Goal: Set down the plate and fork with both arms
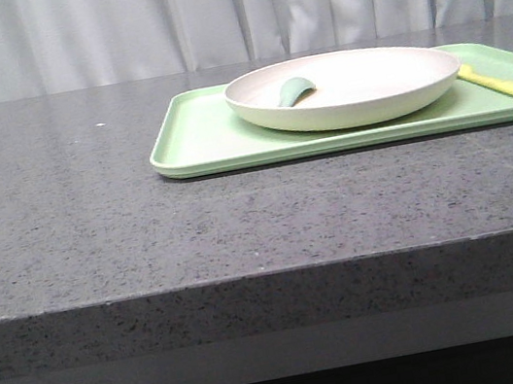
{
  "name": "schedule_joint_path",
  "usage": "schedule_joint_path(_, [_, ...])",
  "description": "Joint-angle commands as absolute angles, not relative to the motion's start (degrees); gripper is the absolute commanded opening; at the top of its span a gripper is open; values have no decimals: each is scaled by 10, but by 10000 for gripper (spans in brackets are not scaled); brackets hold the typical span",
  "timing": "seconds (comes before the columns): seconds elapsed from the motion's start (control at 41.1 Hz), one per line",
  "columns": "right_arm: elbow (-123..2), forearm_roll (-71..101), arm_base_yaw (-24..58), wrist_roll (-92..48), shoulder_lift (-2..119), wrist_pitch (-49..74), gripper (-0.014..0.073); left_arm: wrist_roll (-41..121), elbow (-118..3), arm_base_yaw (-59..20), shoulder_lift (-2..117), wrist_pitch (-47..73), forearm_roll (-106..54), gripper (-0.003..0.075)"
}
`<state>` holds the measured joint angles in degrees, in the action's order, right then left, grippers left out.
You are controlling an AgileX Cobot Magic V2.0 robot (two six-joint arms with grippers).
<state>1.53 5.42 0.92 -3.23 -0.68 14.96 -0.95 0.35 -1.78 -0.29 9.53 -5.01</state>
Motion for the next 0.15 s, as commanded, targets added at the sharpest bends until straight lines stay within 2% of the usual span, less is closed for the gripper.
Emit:
schedule_joint_path(0.0, [14,54,8,-38,-17,98,-69,-10,5,-17,-15,50,-53,-18])
schedule_joint_path(0.122, [14,54,8,-38,-17,98,-69,-10,5,-17,-15,50,-53,-18])
